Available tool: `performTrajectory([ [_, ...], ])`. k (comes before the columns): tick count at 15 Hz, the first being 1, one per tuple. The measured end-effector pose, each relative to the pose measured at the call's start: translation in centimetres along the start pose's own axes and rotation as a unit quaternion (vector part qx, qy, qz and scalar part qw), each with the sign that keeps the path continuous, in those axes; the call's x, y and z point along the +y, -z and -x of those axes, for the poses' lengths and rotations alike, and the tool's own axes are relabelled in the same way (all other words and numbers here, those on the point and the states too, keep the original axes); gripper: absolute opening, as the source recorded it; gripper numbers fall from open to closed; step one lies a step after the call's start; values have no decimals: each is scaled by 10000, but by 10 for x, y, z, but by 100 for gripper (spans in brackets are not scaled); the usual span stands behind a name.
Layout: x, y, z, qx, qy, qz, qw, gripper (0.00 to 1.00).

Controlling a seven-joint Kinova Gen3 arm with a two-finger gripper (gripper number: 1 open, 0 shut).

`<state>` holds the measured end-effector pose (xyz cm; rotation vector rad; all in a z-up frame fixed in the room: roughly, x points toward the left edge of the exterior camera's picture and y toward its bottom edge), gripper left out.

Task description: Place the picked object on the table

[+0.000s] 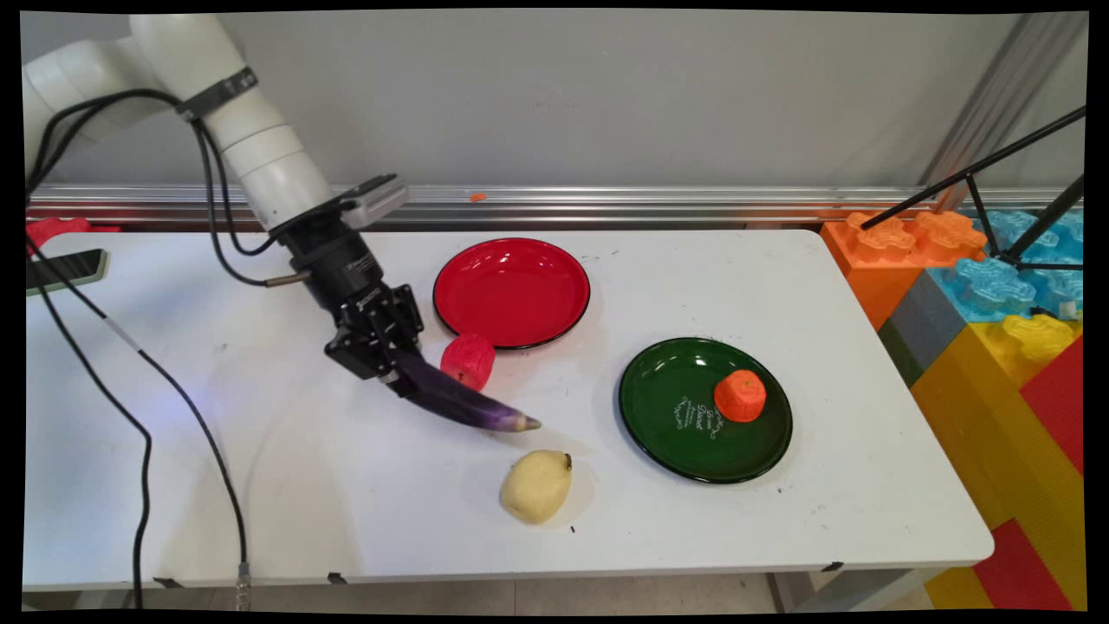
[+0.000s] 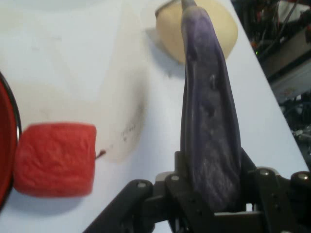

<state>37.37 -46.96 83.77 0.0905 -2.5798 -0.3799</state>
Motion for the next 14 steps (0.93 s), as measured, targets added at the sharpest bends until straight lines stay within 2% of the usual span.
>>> performTrajectory([
  [8, 1, -23, 38, -174, 111, -107, 9997, 0],
  [9, 1, -26, 41, -178, 128, -122, 9997, 100],
  [14, -3, -34, 48, -159, 199, -183, 9995, 100],
])
